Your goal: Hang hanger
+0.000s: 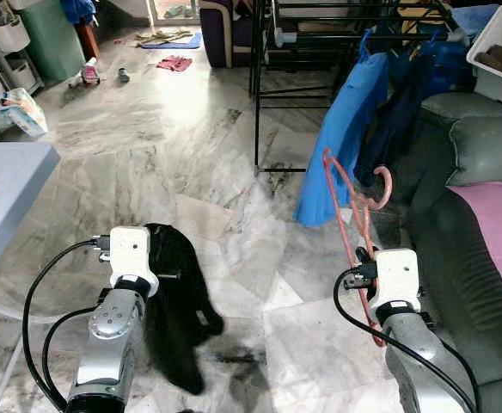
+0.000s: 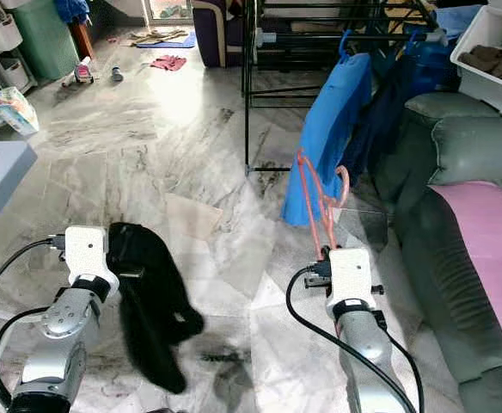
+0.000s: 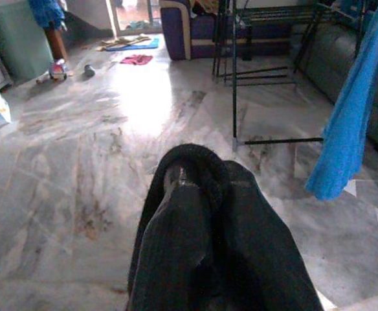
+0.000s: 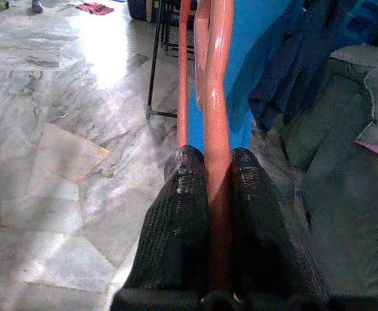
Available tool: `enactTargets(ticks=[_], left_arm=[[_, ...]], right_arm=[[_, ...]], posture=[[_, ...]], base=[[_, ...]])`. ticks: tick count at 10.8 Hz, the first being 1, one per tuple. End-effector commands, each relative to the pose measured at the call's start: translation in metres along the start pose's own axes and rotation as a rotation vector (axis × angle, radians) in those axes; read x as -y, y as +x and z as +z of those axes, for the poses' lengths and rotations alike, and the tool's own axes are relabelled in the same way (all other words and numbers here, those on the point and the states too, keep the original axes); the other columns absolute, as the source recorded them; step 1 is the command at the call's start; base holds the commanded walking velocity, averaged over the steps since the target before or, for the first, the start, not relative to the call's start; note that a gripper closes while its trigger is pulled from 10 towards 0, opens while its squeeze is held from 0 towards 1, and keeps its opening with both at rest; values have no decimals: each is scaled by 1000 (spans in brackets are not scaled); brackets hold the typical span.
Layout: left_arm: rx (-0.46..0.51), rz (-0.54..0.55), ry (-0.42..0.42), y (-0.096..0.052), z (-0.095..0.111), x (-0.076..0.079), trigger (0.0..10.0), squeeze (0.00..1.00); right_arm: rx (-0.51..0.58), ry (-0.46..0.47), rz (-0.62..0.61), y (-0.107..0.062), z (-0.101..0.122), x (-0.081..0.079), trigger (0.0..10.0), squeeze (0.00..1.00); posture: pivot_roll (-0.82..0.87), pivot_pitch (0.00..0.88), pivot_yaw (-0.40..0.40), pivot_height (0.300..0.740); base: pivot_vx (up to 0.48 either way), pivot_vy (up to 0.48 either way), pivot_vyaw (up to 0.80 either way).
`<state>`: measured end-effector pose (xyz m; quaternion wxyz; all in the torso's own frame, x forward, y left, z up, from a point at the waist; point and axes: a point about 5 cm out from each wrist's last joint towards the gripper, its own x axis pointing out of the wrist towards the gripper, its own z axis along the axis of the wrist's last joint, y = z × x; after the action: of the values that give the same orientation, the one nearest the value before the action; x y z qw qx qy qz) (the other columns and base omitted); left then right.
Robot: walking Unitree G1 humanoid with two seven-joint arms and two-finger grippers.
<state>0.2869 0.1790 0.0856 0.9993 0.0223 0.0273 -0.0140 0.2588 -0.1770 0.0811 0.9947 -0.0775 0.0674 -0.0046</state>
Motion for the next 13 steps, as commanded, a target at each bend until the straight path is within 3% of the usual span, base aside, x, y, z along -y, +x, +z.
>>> enactTargets(ticks=[1,3,6,13], left_arm=[[30,7,-16,7,11,1,10000,0],[30,-96,-90,11,16,14,10000,0],[25,-175,-97,14,19,19,10000,0],[16,-259,-108,11,17,32,10000,0]], right_arm=[[15,19,1,0,4,0,10000,0],[23,40,-8,7,9,0,10000,0],[12,43,-17,8,7,3,10000,0],[17,39,5,11,8,-3,10000,0]], posture=[[-36,18,15,740],[-35,11,20,740],[-38,13,26,740],[-38,18,24,740]], base=[[0,0,0],[0,0,0],[0,0,-713],[0,333,-724]])
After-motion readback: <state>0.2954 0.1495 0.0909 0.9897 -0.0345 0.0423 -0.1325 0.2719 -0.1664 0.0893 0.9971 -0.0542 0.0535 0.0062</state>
